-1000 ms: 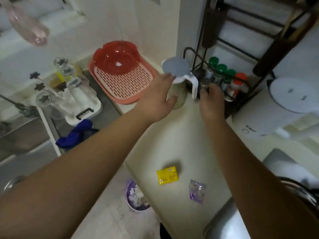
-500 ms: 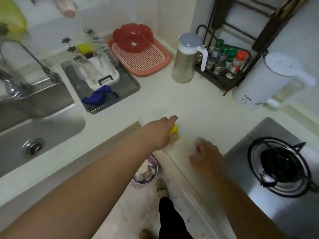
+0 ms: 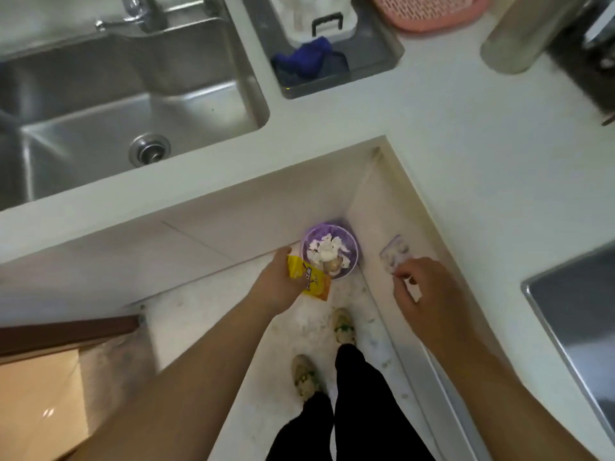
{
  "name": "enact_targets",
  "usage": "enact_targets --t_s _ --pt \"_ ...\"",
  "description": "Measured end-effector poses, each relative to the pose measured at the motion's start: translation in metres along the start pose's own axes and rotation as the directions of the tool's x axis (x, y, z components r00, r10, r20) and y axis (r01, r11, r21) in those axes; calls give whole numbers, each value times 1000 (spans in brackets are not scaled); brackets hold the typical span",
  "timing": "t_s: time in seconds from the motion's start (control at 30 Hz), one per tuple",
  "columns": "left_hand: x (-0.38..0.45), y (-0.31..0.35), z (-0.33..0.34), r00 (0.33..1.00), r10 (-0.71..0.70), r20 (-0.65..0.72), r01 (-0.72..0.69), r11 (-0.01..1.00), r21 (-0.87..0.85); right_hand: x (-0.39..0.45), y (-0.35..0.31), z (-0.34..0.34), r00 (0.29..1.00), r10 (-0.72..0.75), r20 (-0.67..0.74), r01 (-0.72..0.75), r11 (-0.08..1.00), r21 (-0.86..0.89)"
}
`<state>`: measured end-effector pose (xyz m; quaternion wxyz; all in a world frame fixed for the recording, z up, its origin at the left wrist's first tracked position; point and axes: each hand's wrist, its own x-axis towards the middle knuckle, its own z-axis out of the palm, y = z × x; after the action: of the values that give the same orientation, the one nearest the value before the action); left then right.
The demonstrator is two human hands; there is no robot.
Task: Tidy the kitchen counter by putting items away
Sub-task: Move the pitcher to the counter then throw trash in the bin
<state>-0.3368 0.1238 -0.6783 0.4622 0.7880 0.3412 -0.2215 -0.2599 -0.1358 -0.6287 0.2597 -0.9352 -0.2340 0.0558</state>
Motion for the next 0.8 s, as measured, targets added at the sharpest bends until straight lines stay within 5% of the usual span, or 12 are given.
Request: enact_targets --t_s 0.13,0.33,0.63,0.8 --pt "70 -46 62 990 -140 6 136 949 -286 4 31 123 960 134 244 -156 985 71" --pt "208 -87 152 957 -288 30 261 814 -518 56 118 294 847 415 333 -454 890 45" --pt "356 -134 219 950 -281 133 307 779 -547 120 213 429 856 378 352 -402 916 -7" --pt "371 -154 222 981 -180 71 194 890 -412 132 214 438 831 370 415 -395 918 -27"
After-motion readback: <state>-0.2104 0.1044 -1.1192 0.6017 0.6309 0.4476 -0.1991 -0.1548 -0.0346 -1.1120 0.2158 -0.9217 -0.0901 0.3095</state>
